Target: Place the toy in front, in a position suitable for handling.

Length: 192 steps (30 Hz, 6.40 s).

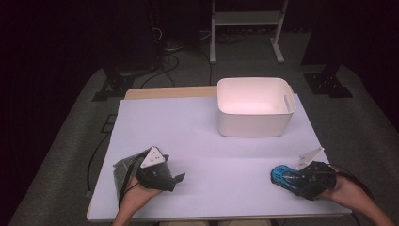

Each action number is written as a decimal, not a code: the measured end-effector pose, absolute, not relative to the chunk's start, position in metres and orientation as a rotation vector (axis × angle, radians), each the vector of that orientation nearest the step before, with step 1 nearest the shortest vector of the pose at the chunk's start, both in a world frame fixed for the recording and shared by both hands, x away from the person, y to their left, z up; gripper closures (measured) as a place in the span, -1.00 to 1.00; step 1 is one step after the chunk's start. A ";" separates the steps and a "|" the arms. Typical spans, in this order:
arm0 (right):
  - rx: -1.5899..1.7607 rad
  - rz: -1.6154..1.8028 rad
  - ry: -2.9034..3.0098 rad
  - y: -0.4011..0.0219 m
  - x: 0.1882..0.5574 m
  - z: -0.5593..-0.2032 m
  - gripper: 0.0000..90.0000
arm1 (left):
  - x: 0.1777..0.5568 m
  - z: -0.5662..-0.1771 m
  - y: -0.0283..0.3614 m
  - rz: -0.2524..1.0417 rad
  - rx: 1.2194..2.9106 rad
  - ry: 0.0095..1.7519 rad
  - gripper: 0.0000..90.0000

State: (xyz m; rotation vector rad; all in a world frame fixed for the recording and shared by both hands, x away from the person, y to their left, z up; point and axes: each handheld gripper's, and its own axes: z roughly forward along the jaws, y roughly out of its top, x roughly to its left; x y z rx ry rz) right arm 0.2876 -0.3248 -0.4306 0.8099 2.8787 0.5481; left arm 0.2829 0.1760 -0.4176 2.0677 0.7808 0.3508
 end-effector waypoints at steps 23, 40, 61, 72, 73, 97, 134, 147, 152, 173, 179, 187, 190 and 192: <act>0.752 0.549 2.855 -0.317 0.287 -0.430 -0.44 | 0.282 -0.416 0.178 0.358 2.065 0.785 -0.81; 0.653 0.667 2.846 -0.300 0.290 -0.391 -0.44 | 0.282 -0.410 0.184 0.377 2.045 0.786 -0.81; 0.069 0.690 3.042 -0.119 0.318 -0.397 -0.44 | 0.279 -0.403 0.224 0.368 2.086 0.795 -0.81; 0.038 0.710 3.088 -0.093 0.323 -0.435 -0.44 | 0.284 -0.436 0.230 0.297 2.299 0.656 -0.50; 0.055 0.721 3.088 -0.094 0.323 -0.435 -0.44 | 0.287 -0.440 0.228 0.285 2.329 0.633 -0.47; 0.258 1.129 2.866 -0.176 0.304 -0.437 -0.61 | 0.305 -0.415 0.216 0.151 2.215 0.629 0.72; 0.238 1.112 2.798 -0.168 0.298 -0.449 -0.57 | 0.301 -0.419 0.106 -0.021 2.373 0.265 0.76; 0.265 1.131 2.797 -0.166 0.297 -0.453 -0.57 | 0.304 -0.409 0.066 -0.007 2.426 0.143 0.76; 0.259 1.110 2.798 -0.163 0.297 -0.453 -0.57 | 0.299 -0.413 0.088 0.027 2.463 0.195 0.76; 0.307 1.154 2.808 -0.165 0.298 -0.455 -0.56 | 0.303 -0.405 0.063 0.040 2.486 0.140 0.76; 0.332 1.184 2.812 -0.165 0.299 -0.456 -0.55 | 0.304 -0.401 0.039 0.026 2.480 0.088 0.76; 0.328 1.192 2.815 -0.161 0.297 -0.455 -0.53 | 0.304 -0.406 0.013 -0.002 2.489 0.021 0.76; 0.334 1.183 2.819 -0.161 0.297 -0.455 -0.53 | 0.301 -0.404 0.022 0.031 2.508 0.023 0.76; 0.322 1.177 2.816 -0.160 0.297 -0.455 -0.54 | 0.300 -0.405 0.035 0.030 2.497 0.062 0.76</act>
